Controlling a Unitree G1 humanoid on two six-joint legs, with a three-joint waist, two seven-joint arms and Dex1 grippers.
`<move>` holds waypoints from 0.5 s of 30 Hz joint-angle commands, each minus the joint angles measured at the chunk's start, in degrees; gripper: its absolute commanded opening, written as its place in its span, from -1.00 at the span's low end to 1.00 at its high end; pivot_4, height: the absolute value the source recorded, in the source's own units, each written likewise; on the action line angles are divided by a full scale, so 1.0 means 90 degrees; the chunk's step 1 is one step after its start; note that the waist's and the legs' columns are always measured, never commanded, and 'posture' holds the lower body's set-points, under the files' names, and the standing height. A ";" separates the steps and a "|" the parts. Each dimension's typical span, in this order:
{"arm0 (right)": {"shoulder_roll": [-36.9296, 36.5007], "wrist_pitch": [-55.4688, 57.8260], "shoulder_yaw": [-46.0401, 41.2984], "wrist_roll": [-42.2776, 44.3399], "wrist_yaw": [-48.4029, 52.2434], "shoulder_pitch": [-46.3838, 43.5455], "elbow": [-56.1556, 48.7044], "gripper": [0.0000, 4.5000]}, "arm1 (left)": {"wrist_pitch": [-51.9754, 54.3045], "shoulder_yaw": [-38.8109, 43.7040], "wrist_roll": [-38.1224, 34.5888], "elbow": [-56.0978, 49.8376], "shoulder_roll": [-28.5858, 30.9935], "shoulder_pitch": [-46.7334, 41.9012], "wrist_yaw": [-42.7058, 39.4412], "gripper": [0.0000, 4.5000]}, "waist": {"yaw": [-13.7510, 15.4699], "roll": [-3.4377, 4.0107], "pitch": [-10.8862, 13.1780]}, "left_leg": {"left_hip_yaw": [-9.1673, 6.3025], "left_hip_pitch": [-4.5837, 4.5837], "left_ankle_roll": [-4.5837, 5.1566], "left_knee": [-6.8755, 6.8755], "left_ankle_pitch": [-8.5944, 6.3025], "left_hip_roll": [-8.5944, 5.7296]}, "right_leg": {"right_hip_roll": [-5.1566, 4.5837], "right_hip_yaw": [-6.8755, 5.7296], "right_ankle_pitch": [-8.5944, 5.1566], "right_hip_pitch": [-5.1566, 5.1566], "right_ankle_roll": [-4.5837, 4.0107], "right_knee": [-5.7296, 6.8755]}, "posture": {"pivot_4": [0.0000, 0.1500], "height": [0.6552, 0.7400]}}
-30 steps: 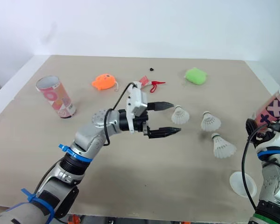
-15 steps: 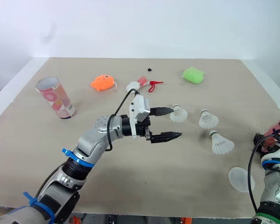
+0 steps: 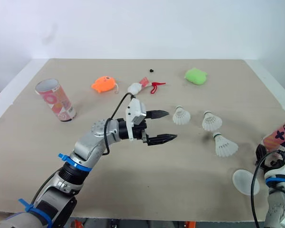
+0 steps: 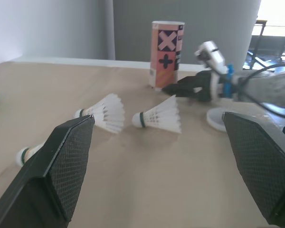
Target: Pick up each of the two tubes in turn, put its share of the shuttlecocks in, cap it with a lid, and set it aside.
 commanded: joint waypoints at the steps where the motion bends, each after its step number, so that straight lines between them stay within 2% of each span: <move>1: 0.0212 -0.0137 -0.0316 0.0312 0.0024 0.0548 -0.1138 0.96 | -0.0212 0.0193 -0.0033 -0.0101 0.0060 0.0107 -0.0055 1.00 | 0.0002 0.0001 0.0000 | 0.0001 0.0002 0.0000 0.0001 0.0000 -0.0003 | -0.0003 0.0009 0.0002 -0.0001 0.0005 0.0000 | 1.00 1.00; 5: 0.0546 -0.0245 -0.0638 0.1246 0.0439 0.1225 -0.2555 0.96 | -0.0408 0.0445 0.0021 -0.0069 0.0316 0.0204 -0.0035 1.00 | 0.0005 0.0015 -0.0002 | -0.0002 -0.0002 0.0000 0.0000 0.0000 -0.0002 | -0.0001 0.0009 -0.0001 -0.0004 0.0005 0.0001 | 1.00 1.00; 6: 0.0323 -0.0021 -0.0400 0.1421 0.0624 0.1302 -0.3191 0.96 | -0.0533 0.0595 0.0088 0.0007 0.0484 0.0196 -0.0004 1.00 | -0.0013 0.0014 0.0000 | -0.0002 -0.0003 0.0000 0.0000 0.0000 -0.0003 | -0.0001 0.0007 -0.0001 -0.0004 0.0005 0.0001 | 1.00 1.00; 9: -0.0708 0.0887 0.0855 0.1908 0.1092 0.0836 -0.4751 0.96 | -0.0550 0.1133 0.0125 -0.0067 0.0860 0.0373 0.0307 1.00 | -0.0088 0.0016 0.0005 | 0.0003 0.0002 0.0000 0.0003 0.0000 0.0008 | 0.0005 0.0020 0.0005 -0.0005 0.0003 0.0000 | 1.00 1.00; 12: -0.1211 0.1500 0.2171 0.2134 0.1528 -0.0068 -0.4952 0.96 | -0.0488 0.1361 0.0297 -0.0687 0.1087 0.1054 0.0828 1.00 | -0.0195 -0.0016 0.0018 | 0.0050 0.0053 0.0006 0.0000 0.0003 0.0021 | 0.0017 0.0071 0.0023 0.0004 -0.0031 0.0001 | 1.00 1.00; 14: -0.1388 0.1639 0.2979 0.1906 0.1939 -0.0546 -0.4854 0.96 | -0.0431 0.1556 0.0458 -0.1124 0.1103 0.1528 0.1317 1.00 | -0.0183 -0.0101 0.0029 | 0.0030 0.0086 0.0017 -0.0009 0.0010 0.0039 | 0.0043 0.0062 0.0018 0.0035 -0.0048 0.0000 | 1.00 1.00; 15: -0.1382 0.1641 0.3466 0.1717 0.2178 -0.0891 -0.4674 0.96 | -0.0491 0.1695 0.0632 -0.1422 0.1077 0.1859 0.1686 1.00 | -0.0070 -0.0116 0.0037 | 0.0016 0.0078 0.0015 -0.0010 0.0012 0.0066 | 0.0055 0.0054 0.0019 0.0035 -0.0059 -0.0003 | 1.00 1.00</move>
